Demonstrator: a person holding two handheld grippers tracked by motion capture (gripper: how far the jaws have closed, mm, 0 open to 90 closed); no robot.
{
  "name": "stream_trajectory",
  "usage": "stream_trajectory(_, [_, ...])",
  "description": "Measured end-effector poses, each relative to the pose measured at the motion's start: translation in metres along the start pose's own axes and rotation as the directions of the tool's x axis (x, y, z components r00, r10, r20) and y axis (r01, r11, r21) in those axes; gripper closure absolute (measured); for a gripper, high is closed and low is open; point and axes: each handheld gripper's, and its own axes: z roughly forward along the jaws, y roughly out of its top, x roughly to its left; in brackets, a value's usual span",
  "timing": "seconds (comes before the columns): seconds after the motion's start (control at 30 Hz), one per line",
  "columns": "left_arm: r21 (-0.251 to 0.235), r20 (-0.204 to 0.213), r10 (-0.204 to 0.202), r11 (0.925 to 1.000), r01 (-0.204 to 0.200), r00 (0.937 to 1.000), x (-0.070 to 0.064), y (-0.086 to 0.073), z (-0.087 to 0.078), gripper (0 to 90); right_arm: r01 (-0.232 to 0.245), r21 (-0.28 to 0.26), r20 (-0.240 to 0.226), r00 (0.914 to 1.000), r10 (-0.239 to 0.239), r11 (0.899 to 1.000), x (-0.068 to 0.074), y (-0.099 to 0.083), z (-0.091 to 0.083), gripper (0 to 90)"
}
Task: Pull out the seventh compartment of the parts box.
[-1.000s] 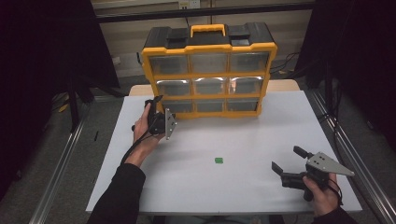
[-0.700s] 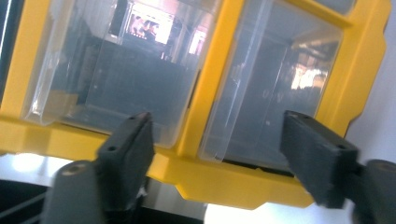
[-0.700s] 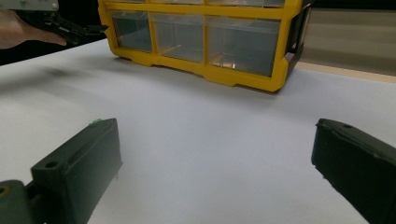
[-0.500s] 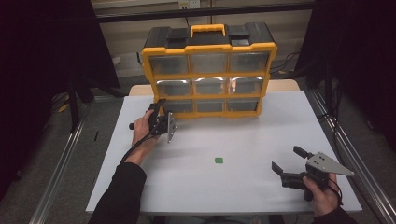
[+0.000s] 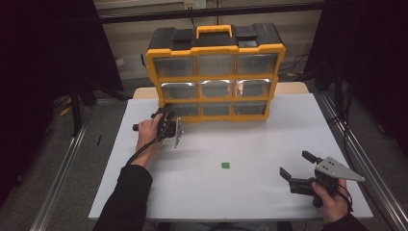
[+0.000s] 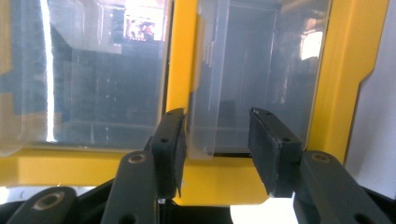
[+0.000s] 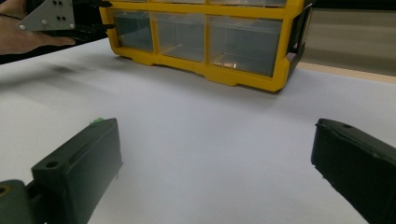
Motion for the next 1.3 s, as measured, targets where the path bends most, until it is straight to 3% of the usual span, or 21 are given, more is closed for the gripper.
stream_trajectory(0.1, [-0.007,0.011,-0.004,1.0,0.004,0.9999,-0.0019,0.0012,0.0024,58.1,-0.001,0.002,-0.001,1.0,0.001,1.0,0.0,-0.0001,0.0002,1.3])
stream_trajectory(0.23, [-0.009,0.015,0.038,0.9993,-0.038,0.9992,-0.0019,0.0038,0.0047,58.8,-0.001,0.001,-0.001,1.0,0.001,1.0,-0.0002,-0.0002,0.0004,1.5])
stream_trajectory(0.3, [0.001,0.005,0.002,1.0,-0.002,1.0,-0.003,0.0036,0.0048,59.3,-0.002,0.002,-0.002,1.0,0.002,1.0,0.0,-0.0002,0.0003,1.6])
stream_trajectory(0.4, [0.005,0.012,0.049,0.9988,-0.049,0.9987,-0.0001,0.0049,0.0052,62.6,-0.001,0.002,-0.002,1.0,0.001,1.0,-0.0001,-0.0003,0.0004,1.6])
stream_trajectory(0.43, [0.006,0.004,0.031,0.9995,-0.031,0.9995,-0.002,0.0044,0.0051,62.8,-0.001,0.001,0.0,1.0,0.001,1.0,-0.0002,-0.0003,0.0005,1.6])
stream_trajectory(0.57, [0.008,-0.007,0.044,0.999,-0.044,0.999,-0.0015,0.0052,0.0058,68.4,-0.001,0.004,0.004,1.0,0.001,1.0,-0.0002,-0.0004,0.0016,1.6])
stream_trajectory(0.63, [0.029,-0.014,0.084,0.9961,-0.084,0.9964,-0.0005,0.0068,0.0053,69.3,0.0,0.004,0.0,1.0,0.0,1.0,-0.0001,-0.0004,0.0014,1.7])
stream_trajectory(0.67, [0.023,-0.026,0.08,0.9966,-0.079,0.9965,-0.0019,0.0065,0.0057,69.3,-0.001,0.004,0.0,1.0,0.001,1.0,-0.0001,-0.0004,0.0014,1.6])
stream_trajectory(0.7, [-0.025,-0.039,0.044,0.9987,-0.045,0.9983,-0.0051,0.005,0.0097,68.7,-0.002,0.004,0.003,1.0,0.002,1.0,-0.0002,-0.0005,0.0015,1.6])
stream_trajectory(0.73, [0.022,-0.012,0.013,0.9997,-0.013,0.9998,-0.0074,0.006,0.0069,68.7,-0.002,0.004,0.003,1.0,0.002,1.0,-0.0002,-0.0005,0.0015,1.6])
stream_trajectory(0.77, [0.034,-0.026,0.074,0.9968,-0.073,0.9969,-0.0033,0.0074,0.0059,68.7,-0.004,0.001,0.005,1.0,0.004,1.0,-0.0001,-0.0005,0.0017,1.6])
stream_trajectory(0.8, [-0.015,-0.039,0.009,0.9998,-0.01,0.9992,-0.0084,0.0044,0.0099,69.1,-0.002,0.002,0.003,1.0,0.002,1.0,-0.0002,-0.0005,0.0016,1.6])
stream_trajectory(0.83, [-0.013,-0.042,0.011,0.9998,-0.011,0.999,-0.0086,0.0045,0.0098,70.0,-0.001,0.004,-0.001,1.0,0.001,1.0,-0.0002,-0.0005,0.0013,1.7])
stream_trajectory(0.87, [0.031,-0.032,0.07,0.9972,-0.069,0.9971,-0.0041,0.007,0.0063,70.9,0.0,0.005,-0.001,1.0,0.0,1.0,-0.0002,-0.0005,0.0013,1.7])
stream_trajectory(0.9, [0.024,-0.043,0.083,0.9964,-0.082,0.9956,-0.0036,0.0076,0.0066,71.3,0.0,0.005,-0.002,1.0,0.0,1.0,-0.0002,-0.0005,0.0012,1.7])
stream_trajectory(0.97, [0.031,-0.036,0.071,0.9971,-0.07,0.9968,-0.005,0.0073,0.007,72.1,0.0,0.001,0.003,1.0,0.0,1.0,-0.0002,-0.0005,0.0015,1.7])
stream_trajectory(1.0, [0.002,-0.065,0.072,0.9974,-0.072,0.9952,-0.005,0.0065,0.009,72.3,-0.002,0.002,0.002,1.0,0.001,1.0,-0.0002,-0.0005,0.0015,1.8])
stream_trajectory(1.17, [0.007,-0.074,0.079,0.9969,-0.078,0.9941,-0.0047,0.0068,0.0091,75.1,-0.002,0.001,0.005,1.0,0.002,1.0,-0.0008,-0.0005,0.0016,2.0])
stream_trajectory(1.23, [0.0,-0.072,0.058,0.9983,-0.058,0.9957,-0.0062,0.0066,0.0098,76.1,-0.001,0.002,0.006,1.0,0.001,1.0,-0.0018,-0.0007,0.0006,2.1])
stream_trajectory(1.27, [0.012,-0.073,0.072,0.9974,-0.072,0.9947,-0.0045,0.0073,0.0091,76.1,-0.006,0.004,0.006,1.0,0.006,1.0,-0.0016,-0.0007,0.0004,2.1])
stream_trajectory(1.3, [0.04,-0.043,0.064,0.9972,-0.063,0.997,-0.0035,0.0083,0.0072,76.5,-0.005,0.001,0.003,1.0,0.005,1.0,-0.0012,-0.0007,0.0009,2.1])
